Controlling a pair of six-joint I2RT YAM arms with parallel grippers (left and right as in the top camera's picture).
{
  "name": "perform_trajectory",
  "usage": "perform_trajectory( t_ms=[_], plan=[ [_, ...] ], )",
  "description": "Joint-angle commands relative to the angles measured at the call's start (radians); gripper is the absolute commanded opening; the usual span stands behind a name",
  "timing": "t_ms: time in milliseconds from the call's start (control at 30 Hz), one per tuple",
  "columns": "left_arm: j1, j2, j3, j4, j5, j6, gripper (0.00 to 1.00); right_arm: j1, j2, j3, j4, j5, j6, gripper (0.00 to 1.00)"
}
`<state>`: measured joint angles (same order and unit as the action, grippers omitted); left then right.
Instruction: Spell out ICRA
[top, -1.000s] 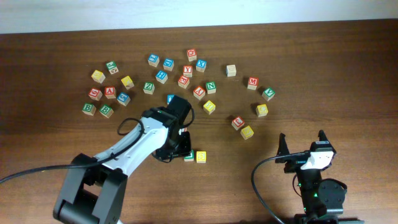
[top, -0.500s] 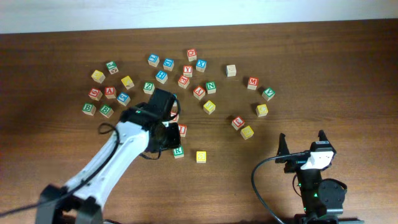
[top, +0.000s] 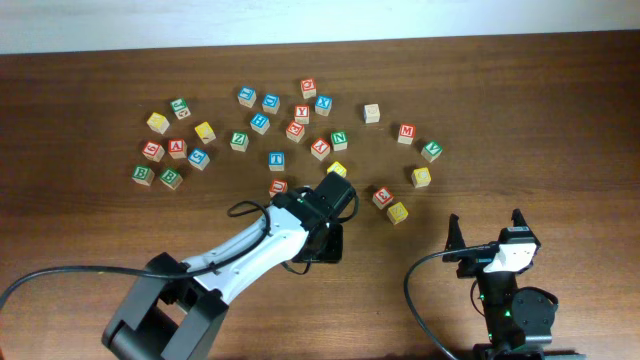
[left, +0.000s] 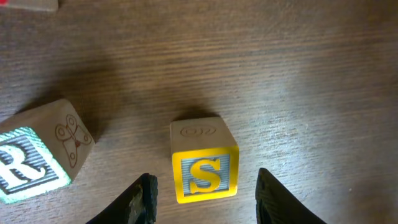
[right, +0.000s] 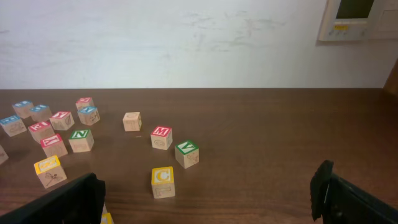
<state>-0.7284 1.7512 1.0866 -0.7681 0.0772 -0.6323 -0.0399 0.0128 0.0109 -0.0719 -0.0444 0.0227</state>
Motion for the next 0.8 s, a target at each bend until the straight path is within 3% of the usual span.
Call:
perform_trajectory(
  t_ms=[0, 200, 300, 467, 633, 767],
  plan=[
    [-0.004, 0.009, 0.01, 0.017, -0.015, -0.012, 0.42, -0.006, -0.006, -0.005, -0.006, 0.004, 0.004, 0.98],
    [-0.007, 0.072, 0.01, 0.017, -0.01, -0.011, 0.42, -0.006, -0.006, -0.005, -0.006, 0.004, 0.004, 0.98],
    [-0.009, 0.09, 0.01, 0.032, -0.011, -0.011, 0.31, -0.006, -0.006, -0.005, -0.006, 0.004, 0.004, 0.98],
    [-0.009, 0.086, 0.055, 0.027, -0.011, -0.011, 0.22, -0.006, -0.006, -0.005, -0.006, 0.004, 0.004, 0.98],
    [0.029, 0.033, 0.262, -0.156, -0.087, 0.005, 0.25, -0.006, -0.006, -0.005, -0.006, 0.004, 0.004, 0.98],
    [0.233, -0.033, 0.376, -0.316, -0.251, 0.021, 0.26, -0.006, -0.005, -0.005, -0.006, 0.004, 0.004, 0.98]
  ],
)
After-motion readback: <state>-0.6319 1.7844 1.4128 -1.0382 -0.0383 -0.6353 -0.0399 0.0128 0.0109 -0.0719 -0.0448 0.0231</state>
